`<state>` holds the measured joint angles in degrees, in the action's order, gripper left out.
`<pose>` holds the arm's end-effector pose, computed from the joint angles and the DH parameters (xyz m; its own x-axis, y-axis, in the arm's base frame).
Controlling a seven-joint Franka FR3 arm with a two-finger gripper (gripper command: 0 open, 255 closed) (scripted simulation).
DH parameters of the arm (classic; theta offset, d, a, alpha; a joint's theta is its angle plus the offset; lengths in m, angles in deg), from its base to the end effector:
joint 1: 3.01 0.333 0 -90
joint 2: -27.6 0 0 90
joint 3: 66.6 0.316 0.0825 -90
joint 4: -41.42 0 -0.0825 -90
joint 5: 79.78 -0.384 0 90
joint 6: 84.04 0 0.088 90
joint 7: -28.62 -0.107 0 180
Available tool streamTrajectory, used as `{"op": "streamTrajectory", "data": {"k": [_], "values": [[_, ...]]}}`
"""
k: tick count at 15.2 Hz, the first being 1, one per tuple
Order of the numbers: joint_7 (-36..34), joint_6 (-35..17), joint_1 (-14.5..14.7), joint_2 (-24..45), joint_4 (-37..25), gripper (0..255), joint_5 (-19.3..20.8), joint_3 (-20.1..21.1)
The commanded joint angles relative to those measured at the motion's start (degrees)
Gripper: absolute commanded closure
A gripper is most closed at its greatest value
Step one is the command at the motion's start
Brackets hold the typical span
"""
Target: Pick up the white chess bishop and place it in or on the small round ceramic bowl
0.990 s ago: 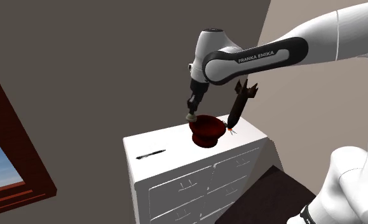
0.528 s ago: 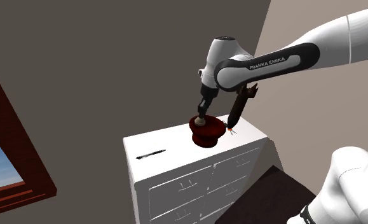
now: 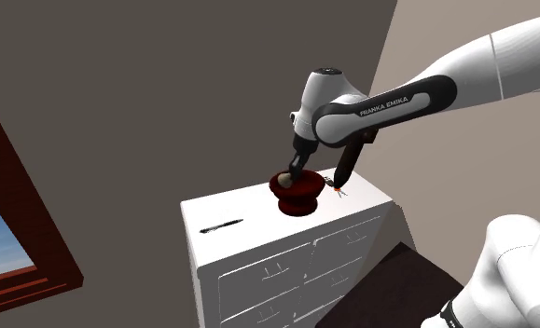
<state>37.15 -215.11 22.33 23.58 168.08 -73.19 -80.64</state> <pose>0.5215 0.1003 0.4224 0.9050 0.4055 0.1288 0.3950 -0.9132 0.0998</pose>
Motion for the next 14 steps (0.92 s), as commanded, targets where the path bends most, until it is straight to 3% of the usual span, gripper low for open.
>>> {"op": "streamTrajectory", "data": {"k": [1,5,6,11,14], "values": [[0.0,-0.1,0.0,0.0,0.1,255,0.0,0.0],[0.0,-0.1,0.0,0.0,0.1,255,0.0,0.0],[0.0,-0.1,0.0,0.0,0.1,0,0.0,0.0],[0.0,-0.1,0.0,0.1,0.1,0,0.0,0.0],[-0.4,5.5,0.2,-3.2,-2.4,0,0.5,0.5]]}}
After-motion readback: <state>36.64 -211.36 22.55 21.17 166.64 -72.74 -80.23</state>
